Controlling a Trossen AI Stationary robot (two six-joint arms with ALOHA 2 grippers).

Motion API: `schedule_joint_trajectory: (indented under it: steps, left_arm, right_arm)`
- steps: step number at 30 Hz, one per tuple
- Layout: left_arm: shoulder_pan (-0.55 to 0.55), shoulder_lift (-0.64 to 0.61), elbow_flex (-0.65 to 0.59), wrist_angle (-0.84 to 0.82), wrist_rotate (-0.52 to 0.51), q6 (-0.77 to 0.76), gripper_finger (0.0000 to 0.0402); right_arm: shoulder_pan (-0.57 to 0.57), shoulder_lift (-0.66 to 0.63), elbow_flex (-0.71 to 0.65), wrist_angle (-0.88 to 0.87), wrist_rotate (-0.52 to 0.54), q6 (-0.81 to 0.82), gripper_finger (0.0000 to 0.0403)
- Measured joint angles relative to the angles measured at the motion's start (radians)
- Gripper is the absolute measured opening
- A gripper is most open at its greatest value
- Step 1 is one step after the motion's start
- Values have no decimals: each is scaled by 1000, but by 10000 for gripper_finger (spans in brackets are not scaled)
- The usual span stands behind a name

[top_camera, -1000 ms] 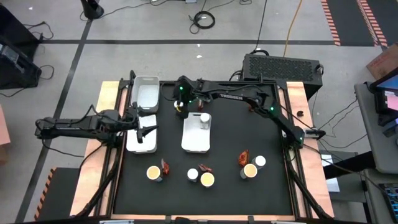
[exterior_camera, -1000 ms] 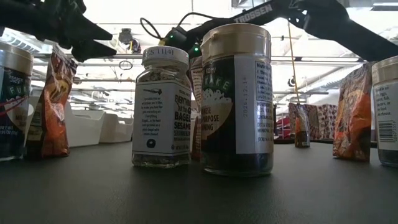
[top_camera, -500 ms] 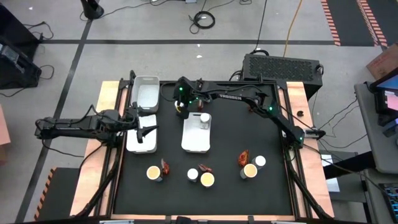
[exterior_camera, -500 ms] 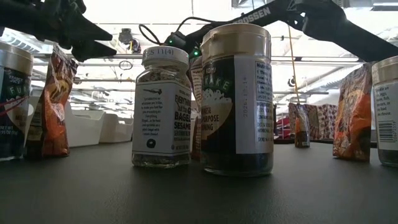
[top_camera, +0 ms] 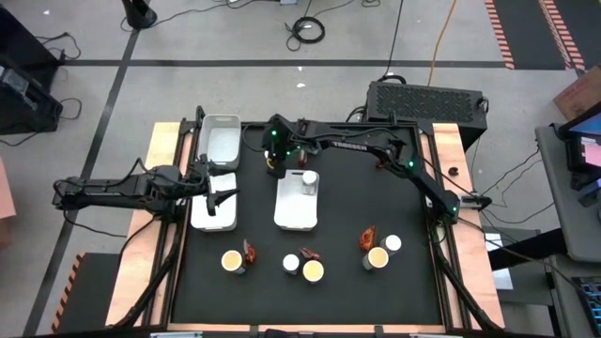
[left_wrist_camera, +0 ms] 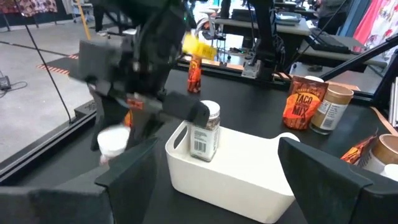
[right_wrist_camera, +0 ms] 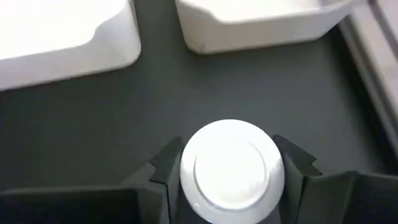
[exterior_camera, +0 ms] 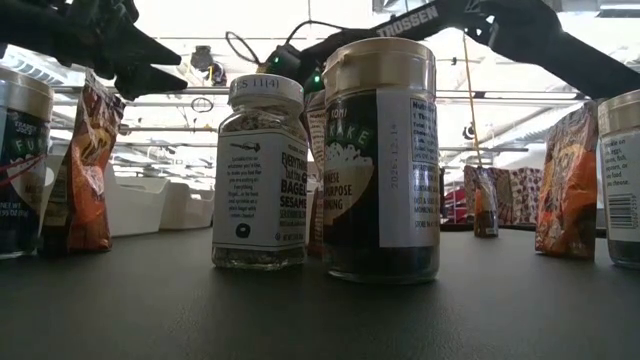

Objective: Sort spices by type
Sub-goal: Put the white seasoning bottle into the right white bin

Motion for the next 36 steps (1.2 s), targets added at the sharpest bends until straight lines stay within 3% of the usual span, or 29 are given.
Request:
schedule_joint_trajectory:
  steps: [9, 20, 36]
  left_arm:
    - [0, 0, 0, -3, -3, 0, 327]
    - [0, 0, 0, -3, -3, 0, 327]
    - [0, 0, 0, -3, -11, -2, 327]
  right_arm:
    - [1, -134, 0, -43, -56, 1, 158]
    - [62, -297, 1, -189, -84, -21, 149]
    - [162, -330, 2, -351, -83, -69, 143]
